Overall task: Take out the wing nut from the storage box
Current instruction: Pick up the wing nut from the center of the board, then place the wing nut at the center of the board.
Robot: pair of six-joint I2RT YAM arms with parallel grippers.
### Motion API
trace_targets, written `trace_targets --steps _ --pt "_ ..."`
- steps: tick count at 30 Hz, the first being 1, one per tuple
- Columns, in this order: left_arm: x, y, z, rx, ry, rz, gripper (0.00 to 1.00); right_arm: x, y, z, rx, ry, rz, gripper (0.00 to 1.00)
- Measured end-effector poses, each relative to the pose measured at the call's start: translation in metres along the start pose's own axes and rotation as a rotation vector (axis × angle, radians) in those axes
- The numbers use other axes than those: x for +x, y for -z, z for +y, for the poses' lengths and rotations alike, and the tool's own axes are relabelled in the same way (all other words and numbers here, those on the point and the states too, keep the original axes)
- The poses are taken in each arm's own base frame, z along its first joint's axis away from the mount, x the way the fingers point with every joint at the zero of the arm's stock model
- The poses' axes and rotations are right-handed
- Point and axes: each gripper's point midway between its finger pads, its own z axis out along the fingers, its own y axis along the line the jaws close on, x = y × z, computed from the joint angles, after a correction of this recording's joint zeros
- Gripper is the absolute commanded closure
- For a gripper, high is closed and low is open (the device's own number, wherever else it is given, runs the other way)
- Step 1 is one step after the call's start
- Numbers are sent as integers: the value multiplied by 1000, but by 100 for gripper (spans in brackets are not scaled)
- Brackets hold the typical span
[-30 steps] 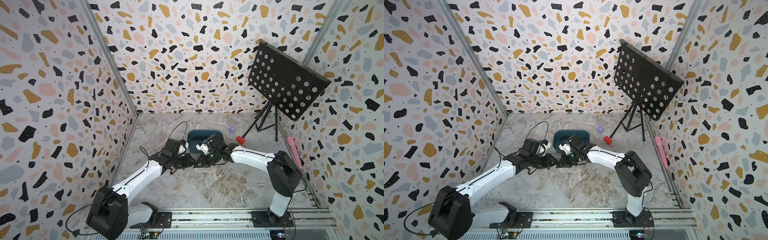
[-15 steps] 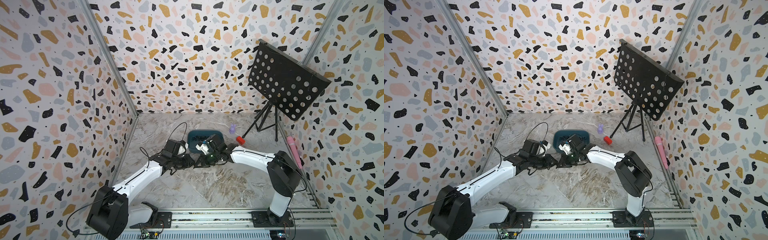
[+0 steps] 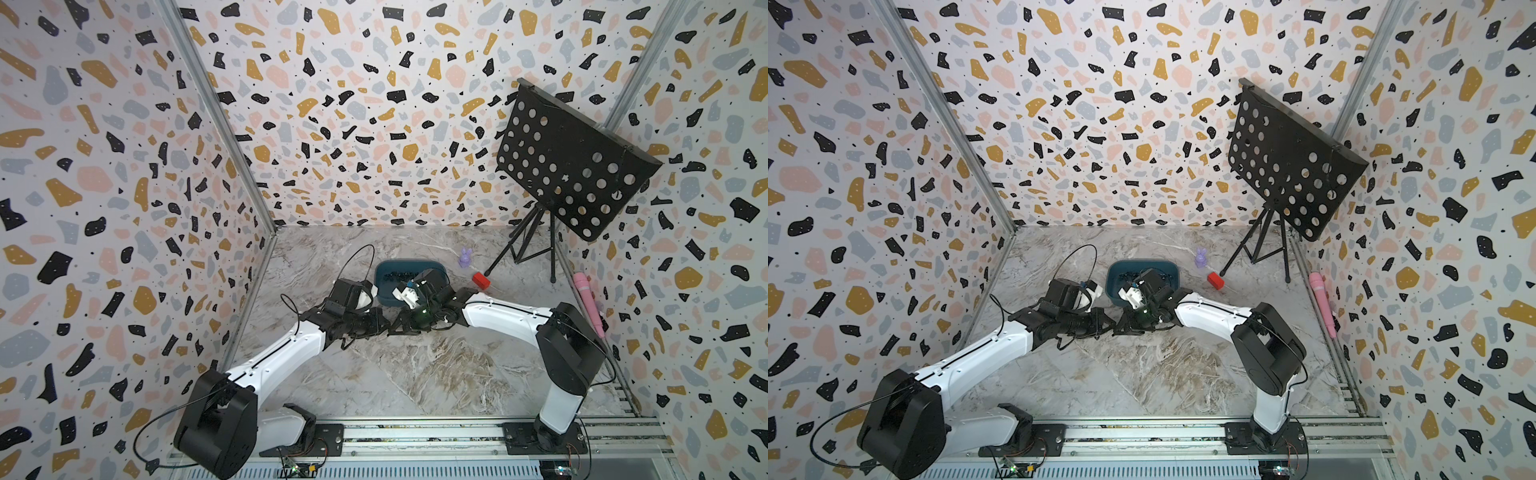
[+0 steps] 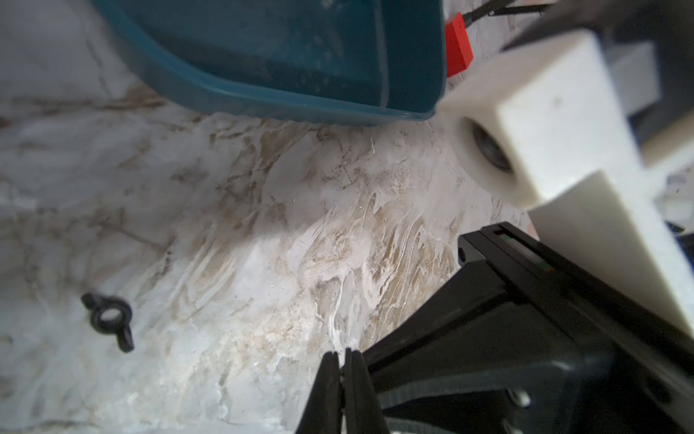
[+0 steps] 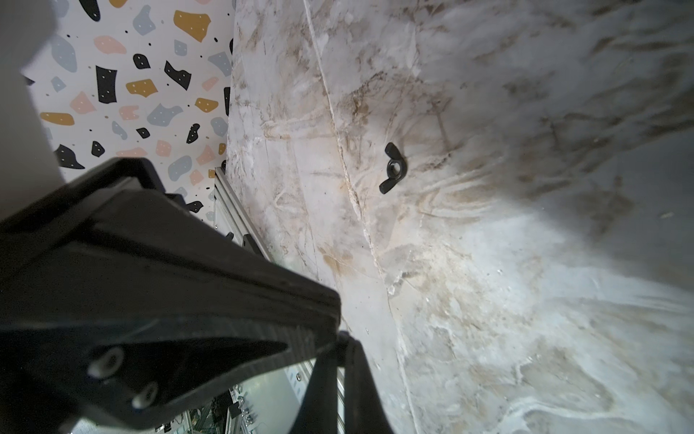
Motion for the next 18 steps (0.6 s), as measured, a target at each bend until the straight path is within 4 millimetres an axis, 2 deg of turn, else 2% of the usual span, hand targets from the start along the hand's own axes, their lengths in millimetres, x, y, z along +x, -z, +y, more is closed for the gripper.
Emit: trace_targets --steps 3,5,10,14,18 --pt "-1 0 0 -1 -4 -4 100 0 0 0 -2 -3 0 98" --pt "-1 0 0 -2 -4 -4 100 0 0 0 -1 -4 -1 94" --pt "-1 0 2 -14 -3 -6 100 -2 3 -1 2 -3 -13 65" --pt "1 -1 7 -41 0 -7 100 -4 17 -6 11 -2 -52 62" --pt "3 -4 22 -113 17 3 100 -5 38 -14 28 -8 -99 58"
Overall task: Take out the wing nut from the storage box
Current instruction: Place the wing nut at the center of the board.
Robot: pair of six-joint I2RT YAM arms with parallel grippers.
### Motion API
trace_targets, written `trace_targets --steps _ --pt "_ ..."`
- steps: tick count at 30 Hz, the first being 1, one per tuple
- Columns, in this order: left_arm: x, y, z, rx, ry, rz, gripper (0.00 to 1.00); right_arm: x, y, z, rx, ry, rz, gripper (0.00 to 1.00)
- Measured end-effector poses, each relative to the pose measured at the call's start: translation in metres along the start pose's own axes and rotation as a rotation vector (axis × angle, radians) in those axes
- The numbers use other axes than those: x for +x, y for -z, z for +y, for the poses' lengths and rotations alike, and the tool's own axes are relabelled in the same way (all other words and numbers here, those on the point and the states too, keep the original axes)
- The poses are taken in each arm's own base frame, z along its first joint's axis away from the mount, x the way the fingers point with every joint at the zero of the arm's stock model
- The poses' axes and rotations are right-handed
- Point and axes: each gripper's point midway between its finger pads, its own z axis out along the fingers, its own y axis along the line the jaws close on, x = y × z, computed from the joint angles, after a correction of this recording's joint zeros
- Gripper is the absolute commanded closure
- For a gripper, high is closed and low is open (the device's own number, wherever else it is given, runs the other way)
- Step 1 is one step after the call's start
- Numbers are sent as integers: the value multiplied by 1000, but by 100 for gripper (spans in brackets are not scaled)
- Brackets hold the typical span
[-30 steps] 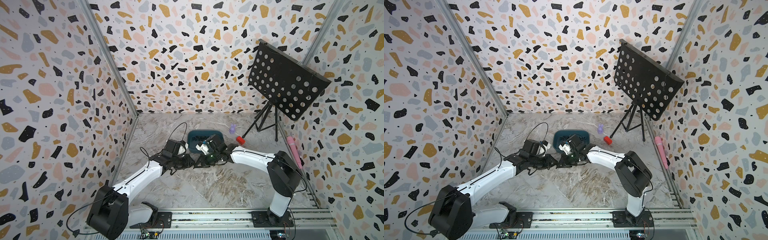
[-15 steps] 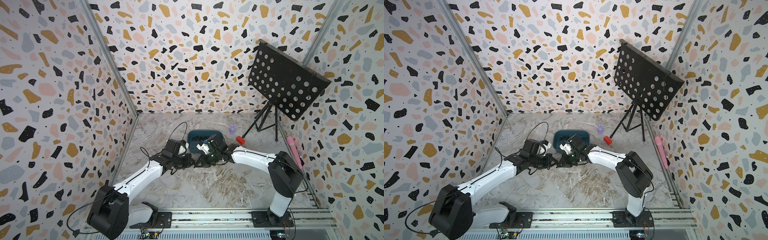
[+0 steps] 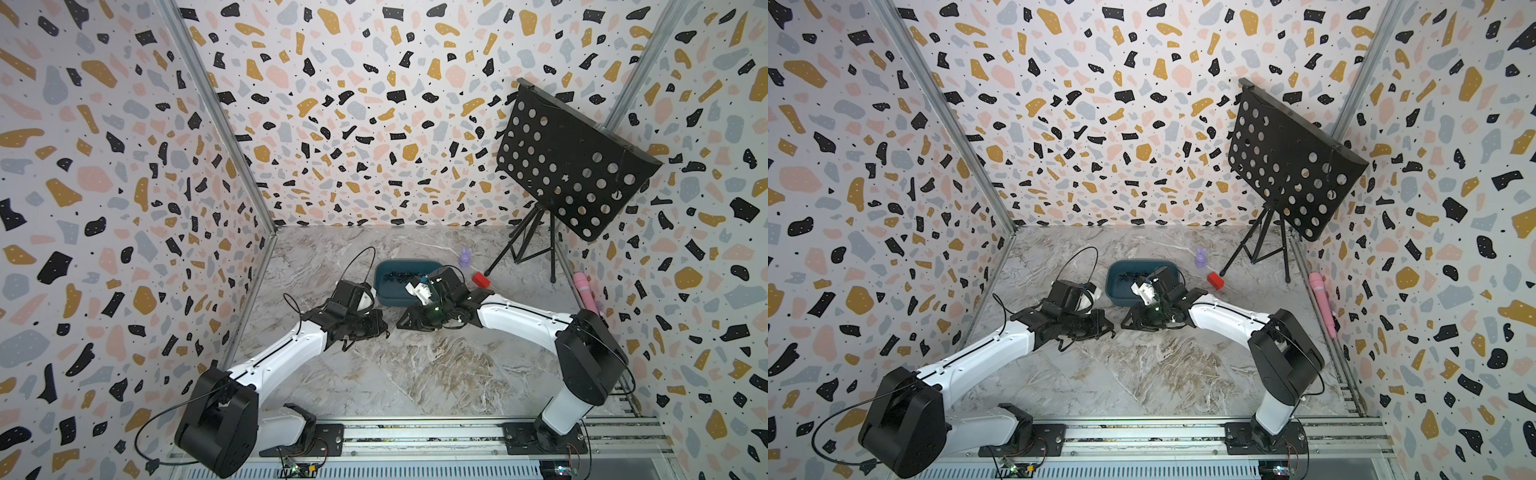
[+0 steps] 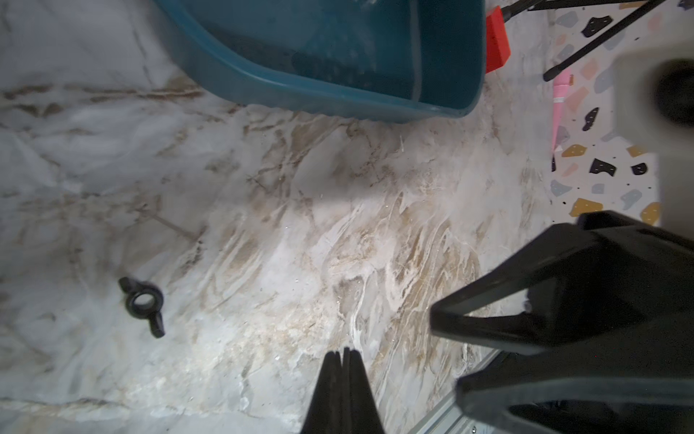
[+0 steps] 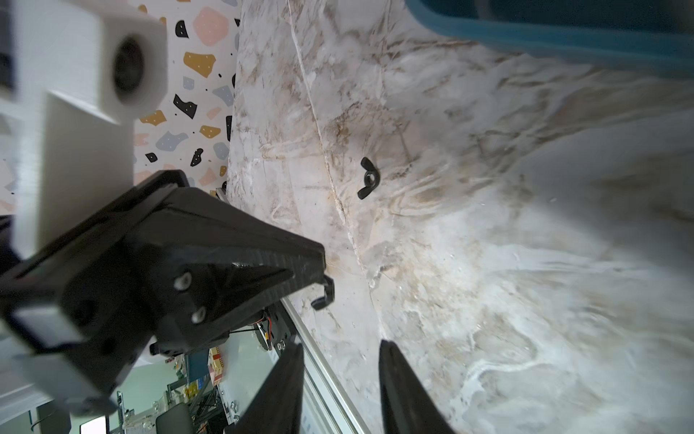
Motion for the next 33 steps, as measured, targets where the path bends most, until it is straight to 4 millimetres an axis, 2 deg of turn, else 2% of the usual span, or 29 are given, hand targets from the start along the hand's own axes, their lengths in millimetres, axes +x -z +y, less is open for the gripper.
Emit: trace_targets --steps 3,7,13,20,22,33 --pt "1 -8 17 -76 18 13 100 -2 12 -8 26 2 -28 45" --pt "4 -18 40 -191 38 33 100 6 23 -17 79 19 -40 28" --pt "1 -33 62 -335 10 47 100 12 40 -22 149 64 -63 13" --pt "-10 -42 69 -424 -26 40 100 15 47 -27 191 86 -68 7" --pt "-12 -45 70 -443 -36 39 100 17 48 -30 203 80 -64 0" --pt "-10 -59 75 -496 -76 78 100 20 50 -36 227 81 -51 0"
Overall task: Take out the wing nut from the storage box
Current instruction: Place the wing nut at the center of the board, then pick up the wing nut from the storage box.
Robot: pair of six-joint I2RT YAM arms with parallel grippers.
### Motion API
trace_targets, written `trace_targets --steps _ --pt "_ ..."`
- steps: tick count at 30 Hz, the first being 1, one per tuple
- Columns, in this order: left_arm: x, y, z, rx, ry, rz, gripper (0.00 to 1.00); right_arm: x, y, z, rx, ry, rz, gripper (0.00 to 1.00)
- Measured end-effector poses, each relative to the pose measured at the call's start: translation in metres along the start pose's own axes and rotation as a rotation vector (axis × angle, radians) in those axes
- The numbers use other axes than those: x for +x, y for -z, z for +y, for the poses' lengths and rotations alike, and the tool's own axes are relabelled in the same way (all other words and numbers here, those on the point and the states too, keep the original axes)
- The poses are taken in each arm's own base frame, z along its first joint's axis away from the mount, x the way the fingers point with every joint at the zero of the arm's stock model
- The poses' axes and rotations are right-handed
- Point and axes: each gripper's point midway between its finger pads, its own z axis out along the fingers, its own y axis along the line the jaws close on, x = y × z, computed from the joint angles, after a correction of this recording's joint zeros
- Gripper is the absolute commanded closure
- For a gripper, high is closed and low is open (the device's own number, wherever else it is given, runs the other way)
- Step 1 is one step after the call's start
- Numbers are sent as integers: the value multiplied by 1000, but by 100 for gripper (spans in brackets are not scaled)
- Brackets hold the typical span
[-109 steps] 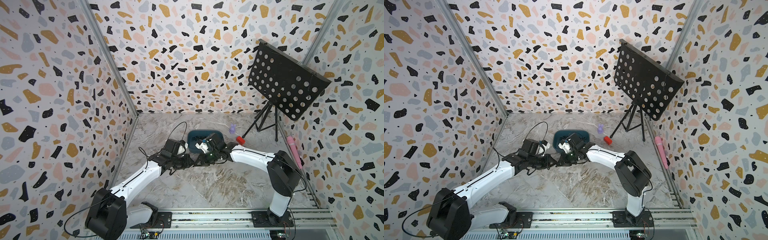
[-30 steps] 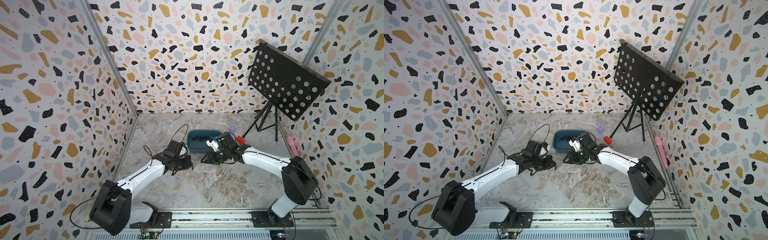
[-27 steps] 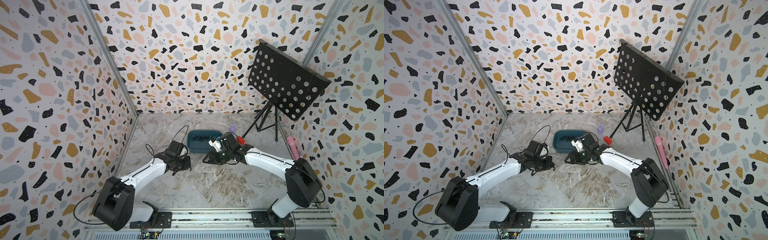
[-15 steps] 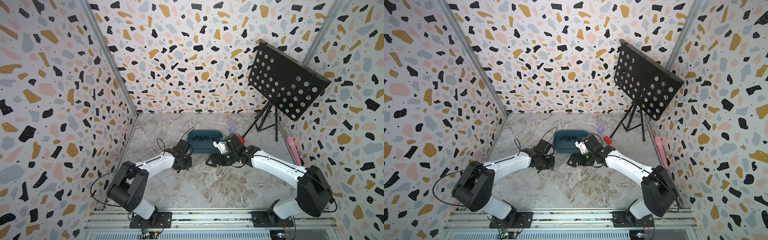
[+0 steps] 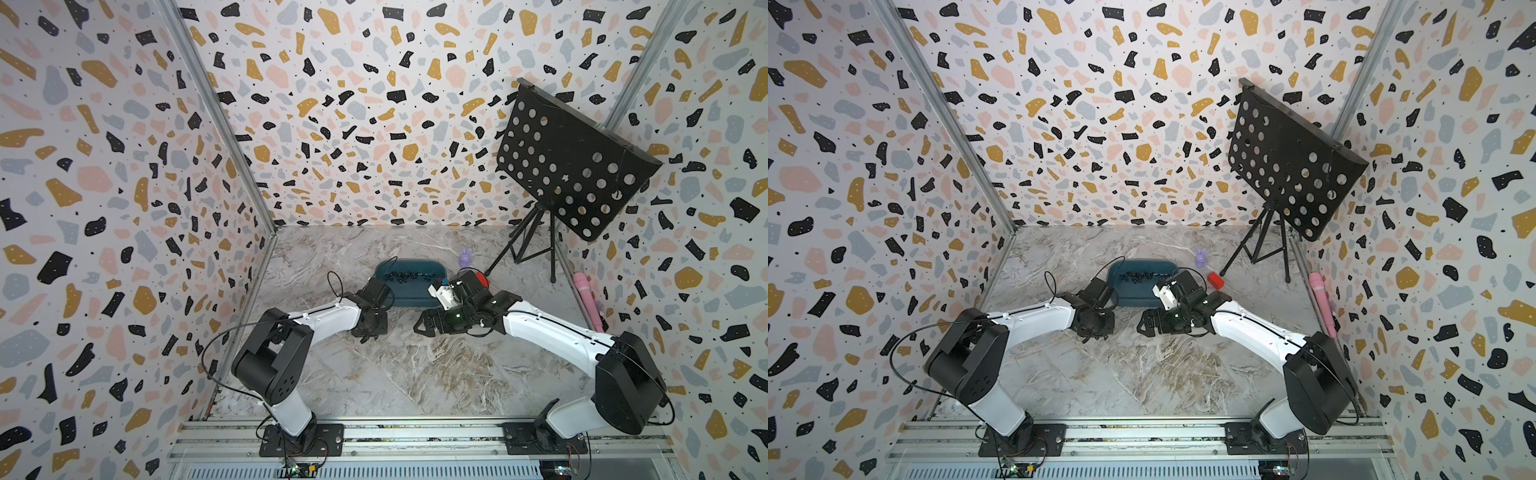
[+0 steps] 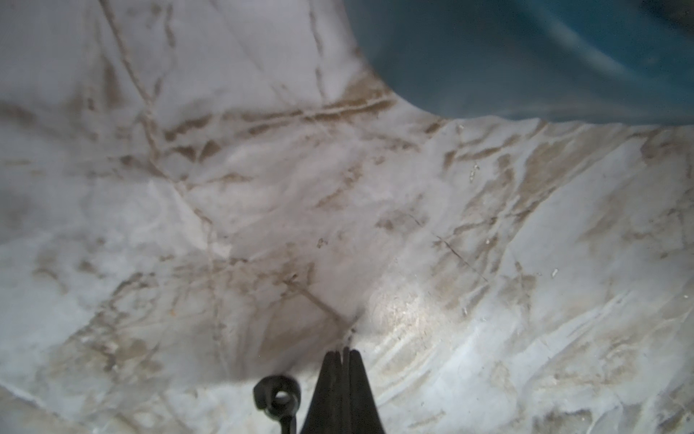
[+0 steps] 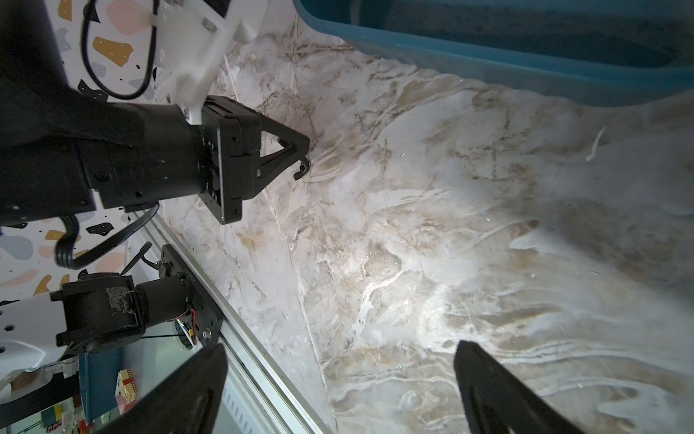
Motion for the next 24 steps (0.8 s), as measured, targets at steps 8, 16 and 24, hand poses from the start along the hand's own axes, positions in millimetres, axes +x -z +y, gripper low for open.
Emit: trace_targets --steps 8,16,24 --pt "3 0 0 -4 -11 12 84 -2 1 -4 18 -1 -9 0" --pt "-8 28 -8 22 -25 -9 62 -5 9 -20 93 -11 -33 0" --pt "-55 86 -36 143 -43 -150 2 -24 35 -34 186 -3 -139 7"
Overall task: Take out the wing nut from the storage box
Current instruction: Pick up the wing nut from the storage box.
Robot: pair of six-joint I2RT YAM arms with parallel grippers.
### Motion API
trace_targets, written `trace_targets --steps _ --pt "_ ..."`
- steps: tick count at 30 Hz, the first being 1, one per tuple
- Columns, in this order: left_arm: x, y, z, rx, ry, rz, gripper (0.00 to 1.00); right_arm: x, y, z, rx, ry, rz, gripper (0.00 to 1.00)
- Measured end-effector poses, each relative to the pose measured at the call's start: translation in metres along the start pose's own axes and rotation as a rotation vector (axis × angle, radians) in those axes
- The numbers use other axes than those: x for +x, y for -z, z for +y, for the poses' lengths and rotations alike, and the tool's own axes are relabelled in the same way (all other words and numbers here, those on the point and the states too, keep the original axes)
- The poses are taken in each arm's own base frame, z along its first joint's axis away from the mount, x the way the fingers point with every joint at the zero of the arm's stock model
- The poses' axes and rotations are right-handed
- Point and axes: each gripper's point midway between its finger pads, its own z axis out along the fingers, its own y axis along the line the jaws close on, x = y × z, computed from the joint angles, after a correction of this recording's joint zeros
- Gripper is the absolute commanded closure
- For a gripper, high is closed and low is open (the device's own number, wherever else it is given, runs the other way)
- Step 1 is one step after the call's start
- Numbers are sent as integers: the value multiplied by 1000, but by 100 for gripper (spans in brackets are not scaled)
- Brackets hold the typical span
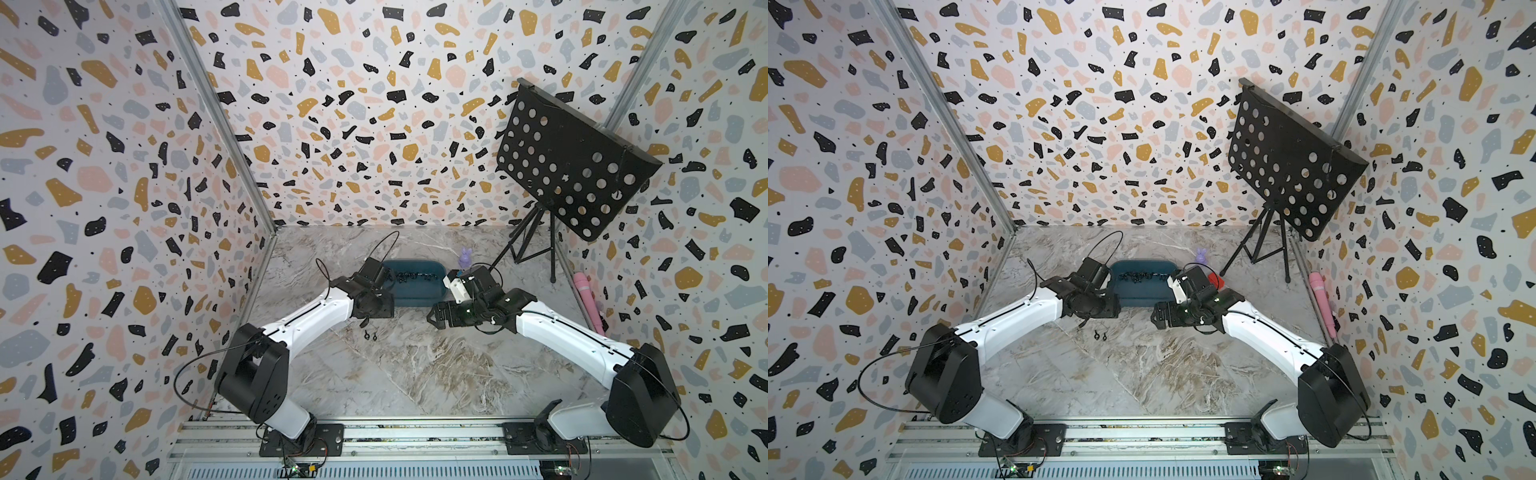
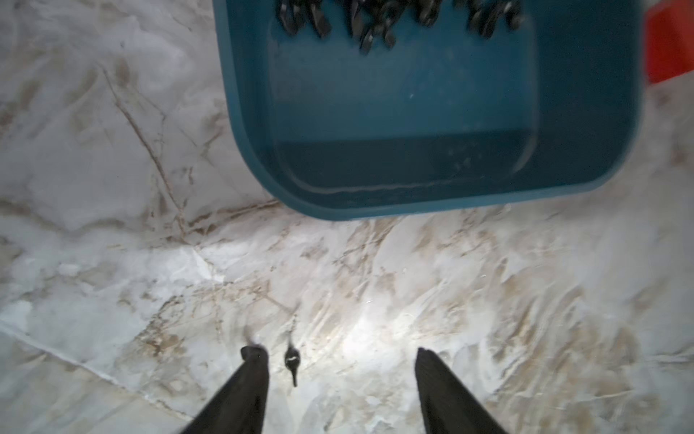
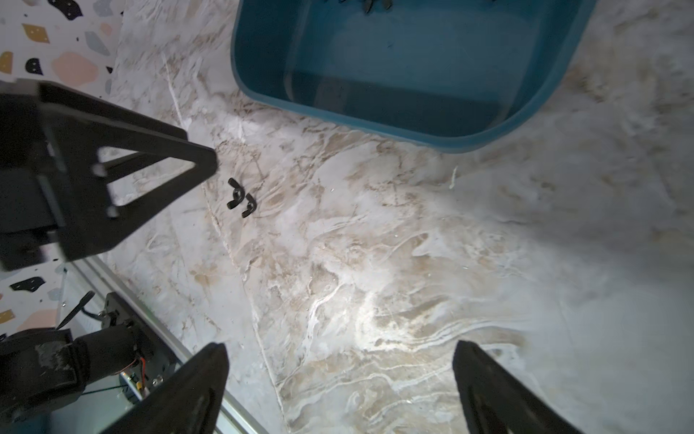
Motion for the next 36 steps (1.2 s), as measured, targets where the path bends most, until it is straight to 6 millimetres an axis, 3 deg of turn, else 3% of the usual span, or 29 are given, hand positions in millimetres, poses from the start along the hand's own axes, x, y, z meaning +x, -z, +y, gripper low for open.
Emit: trace_targets --steps 6,11,15,21,27,32,36 --pt "-38 23 -8 45 2 -85 0 -20 2 -18 75 -26 -29 13" --pt "-49 28 -3 37 13 -107 0 -43 -4 -27 123 -46 -44 15" --pt "-51 23 -3 27 -23 -96 1 -53 -6 -36 142 -67 -49 9" --pt "-76 3 -22 71 -98 -92 16 -57 2 -49 160 -98 -60 0" --pt "-96 -34 -45 106 -191 -69 34 -52 26 -59 169 -122 -95 0" --pt "-104 -66 -78 147 -306 -53 52 -41 51 -66 177 -142 -127 0" --pt "-109 -87 -101 167 -383 -53 56 -32 64 -71 187 -154 -134 0"
